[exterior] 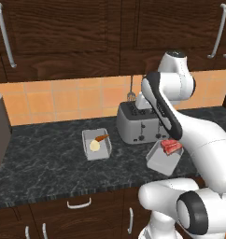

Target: Take the meat container that has the steak and place it on the second highest rack of the freezer. Then take the vegetable container that has the mushroom and carrot and place it on the highest rack of the freezer.

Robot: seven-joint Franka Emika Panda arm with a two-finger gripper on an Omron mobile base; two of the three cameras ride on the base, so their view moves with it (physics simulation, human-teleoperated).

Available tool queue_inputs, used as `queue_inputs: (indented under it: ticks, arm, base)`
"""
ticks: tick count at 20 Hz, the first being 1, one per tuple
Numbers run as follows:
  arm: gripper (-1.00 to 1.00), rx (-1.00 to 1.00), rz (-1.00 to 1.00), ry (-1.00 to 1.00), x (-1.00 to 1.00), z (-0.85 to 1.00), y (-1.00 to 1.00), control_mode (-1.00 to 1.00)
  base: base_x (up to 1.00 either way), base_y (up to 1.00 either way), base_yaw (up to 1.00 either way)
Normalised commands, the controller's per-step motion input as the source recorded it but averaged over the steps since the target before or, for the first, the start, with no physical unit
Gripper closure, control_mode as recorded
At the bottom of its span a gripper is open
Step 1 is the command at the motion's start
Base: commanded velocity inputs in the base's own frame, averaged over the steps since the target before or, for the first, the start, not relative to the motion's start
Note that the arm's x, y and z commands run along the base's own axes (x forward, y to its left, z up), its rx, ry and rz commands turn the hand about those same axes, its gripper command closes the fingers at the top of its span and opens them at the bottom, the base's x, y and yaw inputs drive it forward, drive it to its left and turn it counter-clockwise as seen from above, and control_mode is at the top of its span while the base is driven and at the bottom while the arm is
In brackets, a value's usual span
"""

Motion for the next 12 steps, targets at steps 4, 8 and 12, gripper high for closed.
queue_inputs:
  ticks: [4, 8, 12]
  arm:
    - [-1.0, 0.0, 0.0, 0.01, 0.0, -0.03, 0.0, -1.0]
    - [-1.0, -0.03, 0.0, 0.02, -0.03, -0.42, 0.0, -1.0]
    - [-1.0, -0.12, 0.0, 0.12, -0.02, -0.73, 0.0, -1.0]
  base:
    - [0.0, 0.0, 0.0]
    - [0.0, 0.0, 0.0]
    - [0.0, 0.0, 0.0]
